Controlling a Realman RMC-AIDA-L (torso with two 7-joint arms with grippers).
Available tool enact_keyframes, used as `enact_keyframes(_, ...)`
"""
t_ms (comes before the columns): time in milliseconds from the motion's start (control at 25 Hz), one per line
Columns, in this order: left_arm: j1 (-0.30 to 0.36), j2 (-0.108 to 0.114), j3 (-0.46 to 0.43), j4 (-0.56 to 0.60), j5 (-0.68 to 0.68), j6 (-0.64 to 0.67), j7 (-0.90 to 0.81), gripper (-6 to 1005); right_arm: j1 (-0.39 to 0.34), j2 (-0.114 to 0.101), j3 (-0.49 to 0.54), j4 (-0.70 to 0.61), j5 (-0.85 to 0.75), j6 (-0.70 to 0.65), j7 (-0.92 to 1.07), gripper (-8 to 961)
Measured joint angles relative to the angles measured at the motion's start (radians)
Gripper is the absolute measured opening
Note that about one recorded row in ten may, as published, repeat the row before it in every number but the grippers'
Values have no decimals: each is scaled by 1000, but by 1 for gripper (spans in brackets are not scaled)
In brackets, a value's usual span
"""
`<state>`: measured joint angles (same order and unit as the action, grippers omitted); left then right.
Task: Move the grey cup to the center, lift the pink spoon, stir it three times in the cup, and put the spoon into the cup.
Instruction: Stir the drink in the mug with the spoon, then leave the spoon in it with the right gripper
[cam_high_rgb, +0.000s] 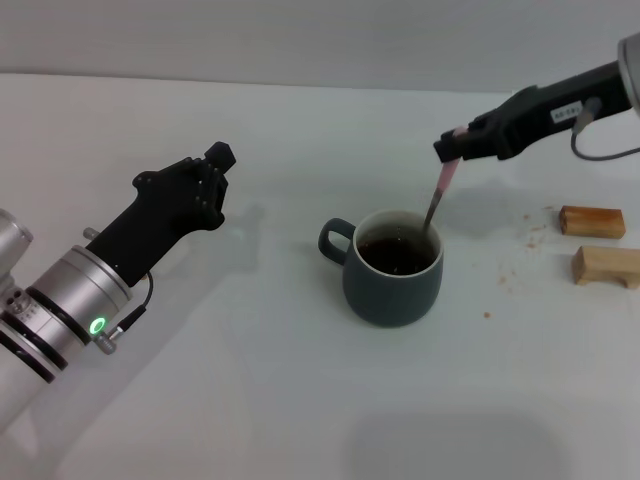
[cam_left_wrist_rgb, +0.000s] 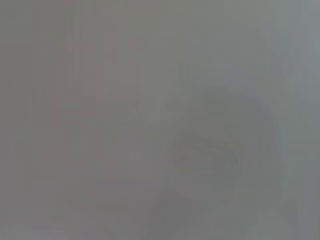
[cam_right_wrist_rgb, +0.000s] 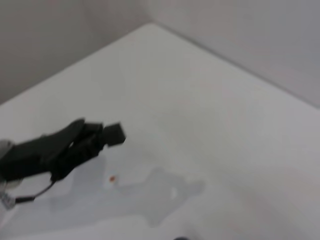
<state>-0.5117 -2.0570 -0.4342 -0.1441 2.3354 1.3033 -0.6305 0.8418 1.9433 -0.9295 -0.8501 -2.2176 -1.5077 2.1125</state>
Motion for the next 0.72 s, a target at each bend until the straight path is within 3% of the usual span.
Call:
enact_keyframes(160, 1, 0, 0, -1, 3, 6, -4, 33, 15, 2, 19, 0, 3, -2, -9, 102)
enact_keyframes(520, 6, 1, 4, -1, 2, 9, -14, 34, 74, 36, -15, 34, 0, -8, -53, 102)
enact_keyframes(720, 7, 2, 5, -2, 2, 11, -15, 34, 64, 31, -35, 21, -2, -57, -54, 102)
